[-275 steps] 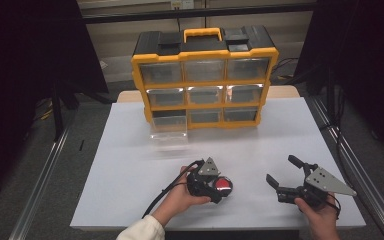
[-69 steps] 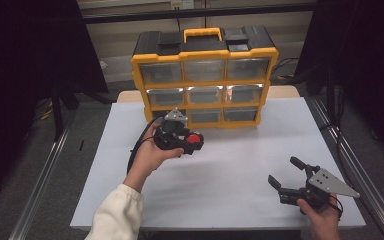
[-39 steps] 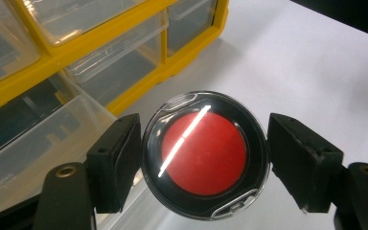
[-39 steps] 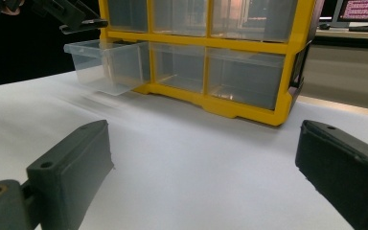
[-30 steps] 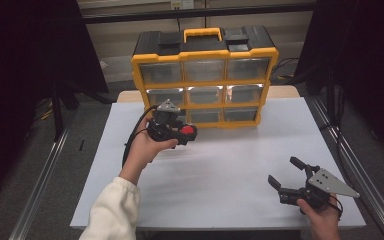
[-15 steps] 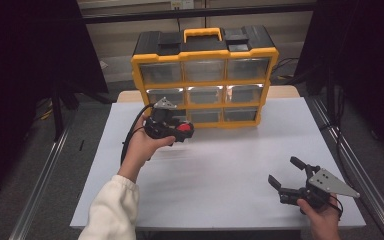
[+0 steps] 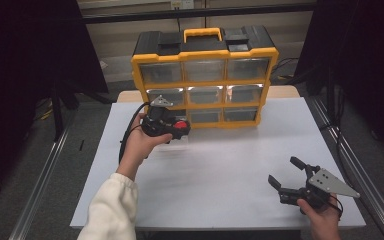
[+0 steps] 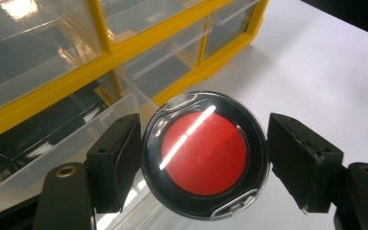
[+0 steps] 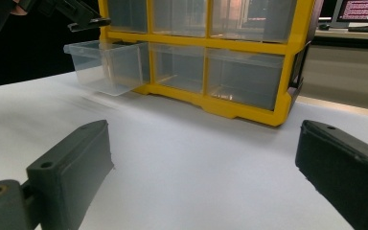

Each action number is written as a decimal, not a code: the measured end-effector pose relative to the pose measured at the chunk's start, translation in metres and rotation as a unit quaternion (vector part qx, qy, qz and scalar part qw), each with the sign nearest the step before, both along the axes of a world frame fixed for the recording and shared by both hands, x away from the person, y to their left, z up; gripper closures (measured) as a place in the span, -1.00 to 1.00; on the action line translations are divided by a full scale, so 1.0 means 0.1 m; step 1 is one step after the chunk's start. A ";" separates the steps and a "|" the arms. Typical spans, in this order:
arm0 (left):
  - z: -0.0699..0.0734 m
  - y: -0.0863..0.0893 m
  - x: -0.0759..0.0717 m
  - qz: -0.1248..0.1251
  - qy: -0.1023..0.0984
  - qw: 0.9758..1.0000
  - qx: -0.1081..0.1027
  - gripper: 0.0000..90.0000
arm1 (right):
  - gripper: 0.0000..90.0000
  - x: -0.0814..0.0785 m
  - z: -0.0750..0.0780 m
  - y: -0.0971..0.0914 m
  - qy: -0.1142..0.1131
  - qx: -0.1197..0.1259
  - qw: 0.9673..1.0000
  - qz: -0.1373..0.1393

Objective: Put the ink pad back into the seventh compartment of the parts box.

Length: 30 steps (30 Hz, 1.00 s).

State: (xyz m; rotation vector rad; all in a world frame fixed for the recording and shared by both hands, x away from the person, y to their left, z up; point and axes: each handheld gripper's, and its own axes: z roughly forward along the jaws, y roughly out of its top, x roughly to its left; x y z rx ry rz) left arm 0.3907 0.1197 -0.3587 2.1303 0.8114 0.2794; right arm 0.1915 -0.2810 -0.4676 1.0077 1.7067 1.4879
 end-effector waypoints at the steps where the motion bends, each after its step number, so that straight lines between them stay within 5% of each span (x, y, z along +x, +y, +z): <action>1: -0.01 0.00 0.01 0.001 -0.001 1.000 -0.004 -0.35 | -0.89 0.00 0.00 0.00 0.000 0.000 1.000 0.000; 28: -0.05 0.09 0.11 0.031 -0.002 1.000 -0.005 -0.35 | -0.89 0.00 0.00 0.00 0.000 0.000 1.000 0.000; 30: -0.05 0.11 0.13 0.024 -0.002 1.000 0.010 -0.35 | -0.89 0.00 0.00 0.00 0.001 0.000 1.000 -0.001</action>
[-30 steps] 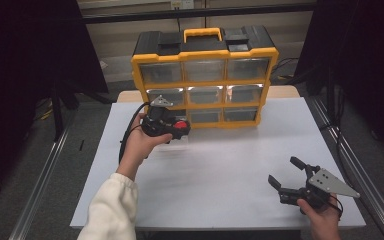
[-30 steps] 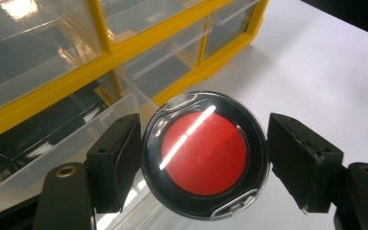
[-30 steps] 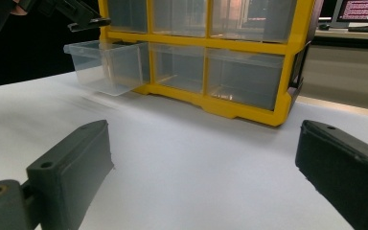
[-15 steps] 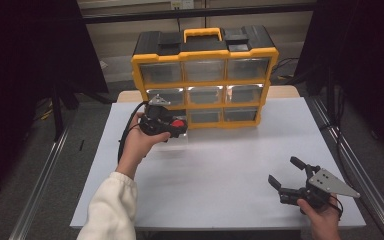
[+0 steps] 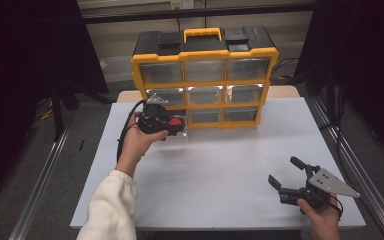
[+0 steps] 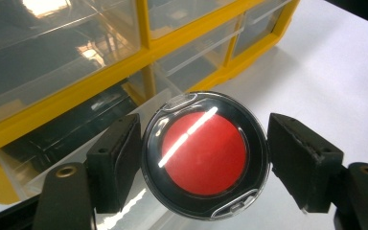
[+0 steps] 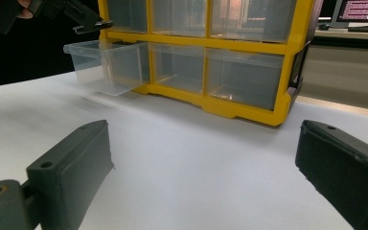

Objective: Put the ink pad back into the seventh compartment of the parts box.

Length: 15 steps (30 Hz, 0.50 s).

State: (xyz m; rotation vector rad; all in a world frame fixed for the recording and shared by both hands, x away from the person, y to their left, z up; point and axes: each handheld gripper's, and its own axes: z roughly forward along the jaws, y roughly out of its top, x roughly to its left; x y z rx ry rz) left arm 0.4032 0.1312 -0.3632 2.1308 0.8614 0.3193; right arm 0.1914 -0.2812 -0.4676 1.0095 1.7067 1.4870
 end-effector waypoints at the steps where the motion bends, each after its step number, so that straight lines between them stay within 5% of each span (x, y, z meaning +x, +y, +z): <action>1: 0.00 0.00 0.00 0.004 -0.001 1.000 -0.002 -0.35 | -0.89 0.00 0.00 0.00 0.001 0.001 1.000 0.000; 15: -0.08 0.01 0.08 0.031 0.001 1.000 -0.005 -0.35 | -0.89 0.00 0.00 0.00 0.000 0.000 1.000 0.000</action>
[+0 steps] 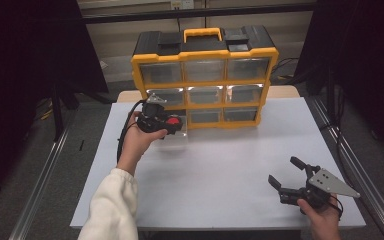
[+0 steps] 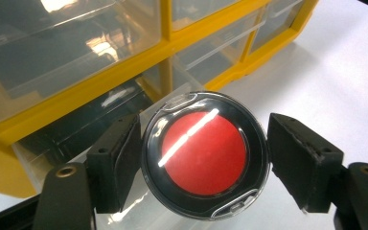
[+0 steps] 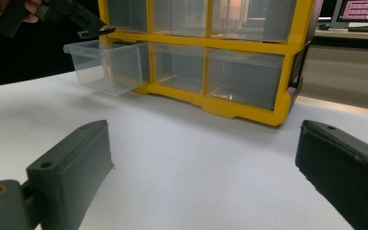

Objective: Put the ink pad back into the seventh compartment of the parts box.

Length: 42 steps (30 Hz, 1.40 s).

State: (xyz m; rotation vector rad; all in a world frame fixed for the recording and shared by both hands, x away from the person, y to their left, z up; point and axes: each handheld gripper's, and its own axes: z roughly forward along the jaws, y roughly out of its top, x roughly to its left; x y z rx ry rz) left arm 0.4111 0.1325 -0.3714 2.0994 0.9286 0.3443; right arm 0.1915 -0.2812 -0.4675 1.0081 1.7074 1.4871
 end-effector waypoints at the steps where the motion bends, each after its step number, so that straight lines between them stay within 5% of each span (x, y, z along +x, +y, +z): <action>1: 0.00 0.01 0.01 -0.001 0.004 1.000 0.001 -0.35 | -0.89 0.00 0.00 0.00 0.001 0.001 1.000 0.000; 42: -0.19 0.11 0.17 0.034 0.011 0.999 0.008 -0.35 | -0.89 0.00 0.00 0.00 -0.001 -0.001 1.000 0.000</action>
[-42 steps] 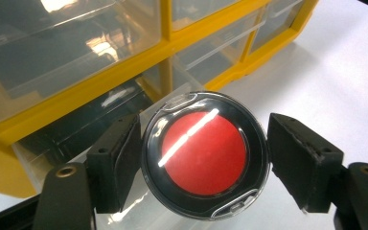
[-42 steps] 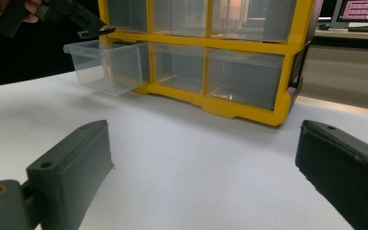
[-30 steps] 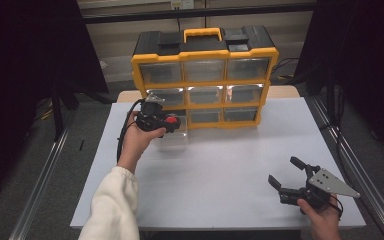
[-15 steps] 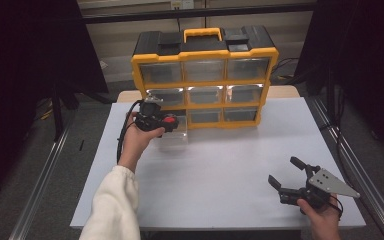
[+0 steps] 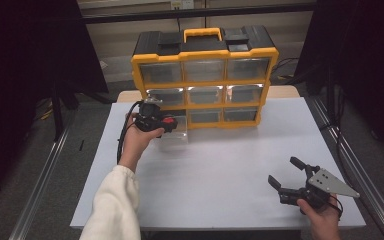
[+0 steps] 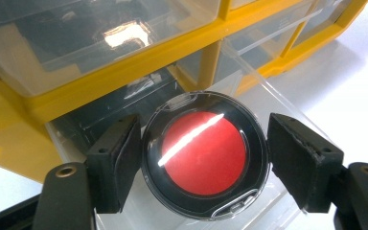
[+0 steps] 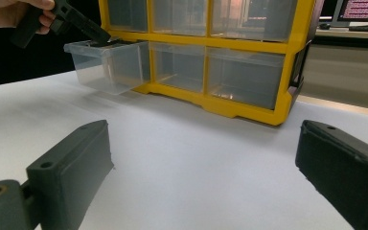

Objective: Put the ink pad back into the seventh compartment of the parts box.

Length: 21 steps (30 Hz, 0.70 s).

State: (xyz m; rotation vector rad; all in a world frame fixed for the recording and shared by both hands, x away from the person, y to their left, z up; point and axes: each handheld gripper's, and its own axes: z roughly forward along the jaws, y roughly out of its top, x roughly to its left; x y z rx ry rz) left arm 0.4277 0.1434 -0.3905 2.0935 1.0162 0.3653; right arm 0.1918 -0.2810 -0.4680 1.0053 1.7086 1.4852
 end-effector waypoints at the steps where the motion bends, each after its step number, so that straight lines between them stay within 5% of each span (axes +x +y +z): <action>1: 0.00 0.00 0.00 0.001 -0.002 1.000 -0.002 -0.35 | -0.89 0.00 0.00 0.00 0.000 0.000 1.000 0.000; 21: -0.04 0.00 0.02 0.000 0.000 1.000 -0.003 -0.35 | -0.89 0.00 0.00 0.00 0.001 0.000 1.000 0.001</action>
